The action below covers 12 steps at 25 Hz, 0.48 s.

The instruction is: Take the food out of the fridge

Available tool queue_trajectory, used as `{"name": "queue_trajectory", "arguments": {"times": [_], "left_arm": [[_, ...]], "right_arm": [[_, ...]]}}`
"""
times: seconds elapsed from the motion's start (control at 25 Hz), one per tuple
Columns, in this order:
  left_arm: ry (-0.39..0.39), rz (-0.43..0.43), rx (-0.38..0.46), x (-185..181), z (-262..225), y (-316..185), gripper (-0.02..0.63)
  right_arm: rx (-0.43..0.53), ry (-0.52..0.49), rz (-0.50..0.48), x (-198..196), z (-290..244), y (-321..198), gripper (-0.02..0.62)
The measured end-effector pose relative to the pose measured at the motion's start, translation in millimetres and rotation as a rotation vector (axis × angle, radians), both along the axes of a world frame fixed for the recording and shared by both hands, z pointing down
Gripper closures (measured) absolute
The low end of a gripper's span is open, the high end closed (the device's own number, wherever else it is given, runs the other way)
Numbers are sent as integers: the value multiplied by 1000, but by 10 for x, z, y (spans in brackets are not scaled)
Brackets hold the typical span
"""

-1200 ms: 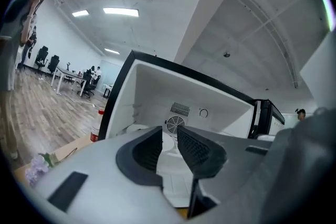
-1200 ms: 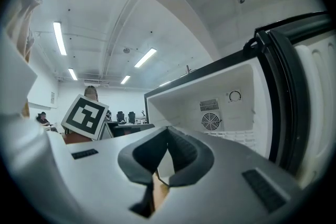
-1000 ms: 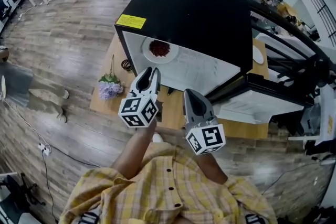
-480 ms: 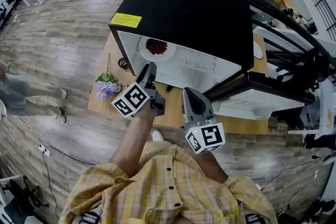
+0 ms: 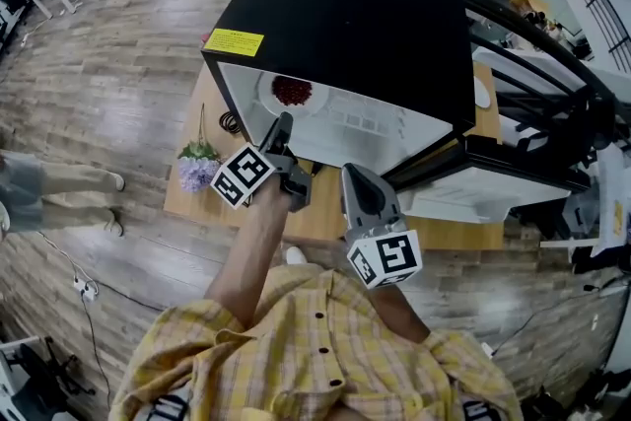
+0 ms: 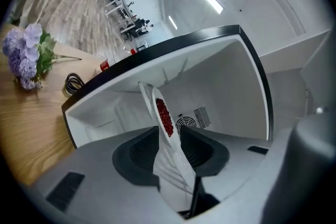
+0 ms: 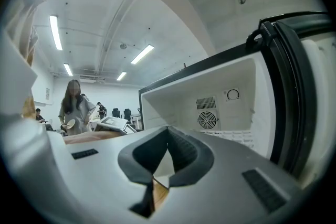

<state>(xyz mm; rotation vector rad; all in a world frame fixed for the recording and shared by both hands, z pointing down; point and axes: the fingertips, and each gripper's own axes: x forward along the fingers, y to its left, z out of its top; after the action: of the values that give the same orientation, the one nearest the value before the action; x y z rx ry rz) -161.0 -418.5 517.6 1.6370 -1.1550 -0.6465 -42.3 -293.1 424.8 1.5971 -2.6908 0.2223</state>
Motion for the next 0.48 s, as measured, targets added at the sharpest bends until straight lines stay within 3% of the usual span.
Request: {"name": "queue_trajectory", "arguments": {"times": [0.28, 0.48], "left_arm": [[193, -54, -75, -9, 173, -126, 486], [232, -83, -93, -28, 229, -218, 489]], "right_arm": [[-8, 11, 12, 30, 9, -18, 589], [-8, 31, 19, 33, 15, -17, 589]]}}
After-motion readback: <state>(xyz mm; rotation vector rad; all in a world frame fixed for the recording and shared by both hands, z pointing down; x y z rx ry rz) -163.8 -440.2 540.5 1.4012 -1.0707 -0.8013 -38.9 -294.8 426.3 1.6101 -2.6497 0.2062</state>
